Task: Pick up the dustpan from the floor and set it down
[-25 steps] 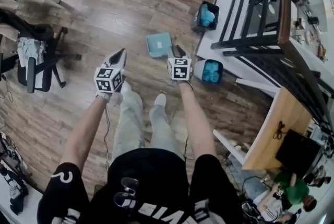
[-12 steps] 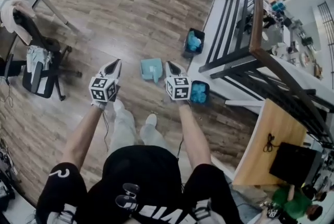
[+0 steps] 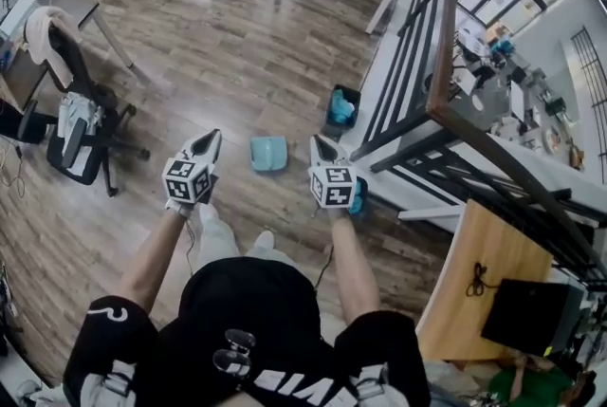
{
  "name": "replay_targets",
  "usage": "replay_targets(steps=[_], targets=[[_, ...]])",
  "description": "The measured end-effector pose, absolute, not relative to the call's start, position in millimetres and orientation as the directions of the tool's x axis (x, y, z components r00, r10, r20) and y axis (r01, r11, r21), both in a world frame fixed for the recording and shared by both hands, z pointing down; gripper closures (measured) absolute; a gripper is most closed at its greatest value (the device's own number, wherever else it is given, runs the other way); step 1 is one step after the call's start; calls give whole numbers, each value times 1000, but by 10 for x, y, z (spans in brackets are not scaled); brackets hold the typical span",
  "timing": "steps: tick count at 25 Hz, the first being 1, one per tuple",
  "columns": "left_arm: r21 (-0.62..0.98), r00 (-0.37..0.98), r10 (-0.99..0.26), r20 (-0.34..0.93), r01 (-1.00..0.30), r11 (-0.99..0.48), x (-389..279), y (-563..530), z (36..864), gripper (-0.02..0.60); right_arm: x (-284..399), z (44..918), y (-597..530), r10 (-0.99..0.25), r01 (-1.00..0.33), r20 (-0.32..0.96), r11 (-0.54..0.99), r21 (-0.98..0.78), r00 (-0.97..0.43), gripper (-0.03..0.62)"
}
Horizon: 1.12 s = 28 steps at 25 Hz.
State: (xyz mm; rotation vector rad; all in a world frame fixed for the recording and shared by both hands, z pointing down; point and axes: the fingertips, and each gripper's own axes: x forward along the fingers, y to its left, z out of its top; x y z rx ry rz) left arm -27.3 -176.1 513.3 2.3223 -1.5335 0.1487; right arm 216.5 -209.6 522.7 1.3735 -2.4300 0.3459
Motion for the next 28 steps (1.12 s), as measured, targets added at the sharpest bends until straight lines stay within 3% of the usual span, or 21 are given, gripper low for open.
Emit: replay_targets(steps=[10,28], targets=[[208,376,-893,248,-921,-330,-233,-1559,4941,583,2572,4990,-1921,-817,-882,359,470,-40,-452,599],[178,367,-895,254,-927,-330,-190,-1572,4883,583,2602,4957,-1957,-820,-880,337,472,-57,-462,599]])
